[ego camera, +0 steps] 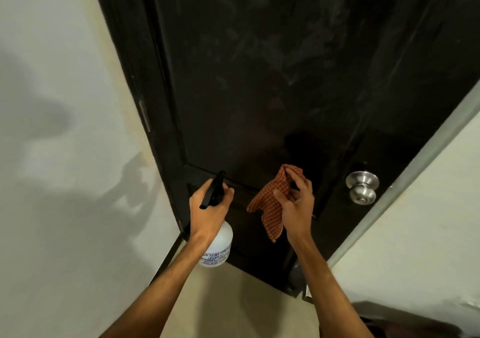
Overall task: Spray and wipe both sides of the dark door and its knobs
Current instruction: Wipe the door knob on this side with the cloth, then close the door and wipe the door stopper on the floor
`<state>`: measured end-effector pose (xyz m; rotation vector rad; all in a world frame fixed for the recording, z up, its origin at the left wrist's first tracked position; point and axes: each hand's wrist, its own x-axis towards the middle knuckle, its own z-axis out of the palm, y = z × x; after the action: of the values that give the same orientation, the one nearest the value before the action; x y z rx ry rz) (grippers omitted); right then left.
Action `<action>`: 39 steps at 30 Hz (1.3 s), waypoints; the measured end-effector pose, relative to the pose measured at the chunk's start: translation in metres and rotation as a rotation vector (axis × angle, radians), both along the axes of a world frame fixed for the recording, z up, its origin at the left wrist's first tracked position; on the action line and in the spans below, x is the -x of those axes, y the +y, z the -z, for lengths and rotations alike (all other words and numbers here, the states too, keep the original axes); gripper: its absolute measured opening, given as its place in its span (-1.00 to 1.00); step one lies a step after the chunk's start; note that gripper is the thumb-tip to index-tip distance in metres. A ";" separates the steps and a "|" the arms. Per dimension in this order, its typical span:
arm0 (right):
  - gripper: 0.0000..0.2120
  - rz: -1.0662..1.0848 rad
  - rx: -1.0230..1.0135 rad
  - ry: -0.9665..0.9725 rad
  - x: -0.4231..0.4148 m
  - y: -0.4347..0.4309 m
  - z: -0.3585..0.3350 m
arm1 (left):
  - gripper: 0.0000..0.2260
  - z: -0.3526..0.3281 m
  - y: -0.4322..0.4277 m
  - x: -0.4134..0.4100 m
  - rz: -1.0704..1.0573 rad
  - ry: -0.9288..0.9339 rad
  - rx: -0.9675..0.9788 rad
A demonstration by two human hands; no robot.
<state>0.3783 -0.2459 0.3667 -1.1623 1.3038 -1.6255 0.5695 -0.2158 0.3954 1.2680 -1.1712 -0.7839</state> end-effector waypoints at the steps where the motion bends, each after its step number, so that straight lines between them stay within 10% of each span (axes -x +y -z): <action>1: -0.42 -0.009 -0.002 0.044 -0.001 -0.001 0.000 | -0.82 0.000 0.000 -0.003 -0.001 -0.015 0.008; 22: -0.57 -0.814 -0.101 0.697 -0.271 0.110 0.099 | -0.71 0.131 0.222 -0.213 -0.605 -0.015 -0.168; 39: -0.54 -1.193 -0.114 0.821 -0.424 0.088 0.526 | -0.71 0.551 0.235 -0.329 -0.809 0.037 -0.321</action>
<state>0.8027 -0.1577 -0.1597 -2.0580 0.7507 -0.1875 0.8986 0.0196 -0.1554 1.8048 -0.4184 -0.3817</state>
